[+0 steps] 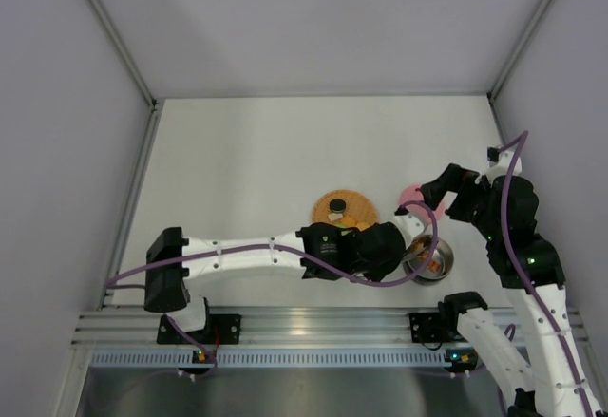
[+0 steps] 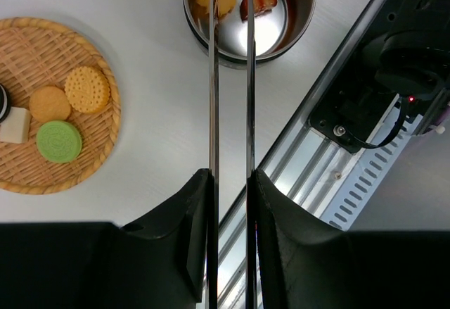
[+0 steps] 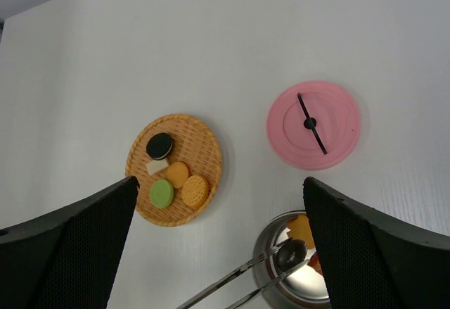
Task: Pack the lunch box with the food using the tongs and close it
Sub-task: Place the fake food in the packing box.
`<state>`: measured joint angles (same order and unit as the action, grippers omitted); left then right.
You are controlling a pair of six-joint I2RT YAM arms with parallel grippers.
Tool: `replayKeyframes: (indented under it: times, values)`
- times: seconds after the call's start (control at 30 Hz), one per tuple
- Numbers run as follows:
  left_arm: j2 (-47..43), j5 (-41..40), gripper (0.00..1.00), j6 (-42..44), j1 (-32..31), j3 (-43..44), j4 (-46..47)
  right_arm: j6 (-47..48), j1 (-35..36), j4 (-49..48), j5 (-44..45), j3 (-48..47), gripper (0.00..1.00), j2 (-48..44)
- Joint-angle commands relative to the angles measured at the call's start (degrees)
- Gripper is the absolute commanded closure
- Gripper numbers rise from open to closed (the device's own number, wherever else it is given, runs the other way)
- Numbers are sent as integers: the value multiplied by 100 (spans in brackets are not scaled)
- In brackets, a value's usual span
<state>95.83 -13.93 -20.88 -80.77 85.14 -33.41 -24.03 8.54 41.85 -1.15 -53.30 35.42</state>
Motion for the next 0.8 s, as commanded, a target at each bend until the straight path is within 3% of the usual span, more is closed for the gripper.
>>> replayKeyframes:
  times: [0.0,0.5,0.77]
  values:
    - [102,136,76,85,-35,275,265,83,-89,105,36,-225,1,0]
    - [181,277,51,146,-97,204,335,74,-98,96,53,-146,1,-9]
    - [-46,-125,49,146,-123,108,352,83,-89,105,80,-93,1,-53]
